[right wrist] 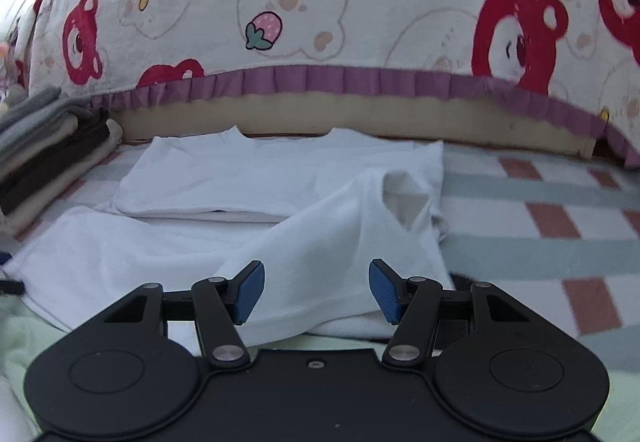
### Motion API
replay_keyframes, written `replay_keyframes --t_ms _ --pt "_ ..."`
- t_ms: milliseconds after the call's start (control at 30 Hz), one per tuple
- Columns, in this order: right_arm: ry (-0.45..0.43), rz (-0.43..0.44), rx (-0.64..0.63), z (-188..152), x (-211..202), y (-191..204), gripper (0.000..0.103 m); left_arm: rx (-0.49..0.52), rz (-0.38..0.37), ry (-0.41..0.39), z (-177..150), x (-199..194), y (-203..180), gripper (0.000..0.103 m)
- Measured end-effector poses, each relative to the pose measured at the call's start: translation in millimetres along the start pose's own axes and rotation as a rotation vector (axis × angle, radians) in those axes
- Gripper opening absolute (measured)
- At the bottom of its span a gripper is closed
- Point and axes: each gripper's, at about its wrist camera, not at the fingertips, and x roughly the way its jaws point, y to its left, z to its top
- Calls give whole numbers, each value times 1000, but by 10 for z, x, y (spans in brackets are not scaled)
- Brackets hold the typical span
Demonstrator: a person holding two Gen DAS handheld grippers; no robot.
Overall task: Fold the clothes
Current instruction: 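Grasp the white T-shirt hem edge with the left tool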
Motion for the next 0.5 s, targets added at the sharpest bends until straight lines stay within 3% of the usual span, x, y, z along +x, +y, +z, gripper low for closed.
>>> replay_keyframes --t_ms 167,267,400,500 --pt "21 104 -78 12 -21 232 63 62 48 -75 25 -46 -67 45" --pt "69 180 -190 149 16 638 63 35 50 -84 71 -13 -47 42" --pt "47 385 -474 385 63 1601 68 -78 10 -95 104 33 77 39" --pt "78 439 -644 306 338 2197 67 -166 -21 -105 76 13 187 39"
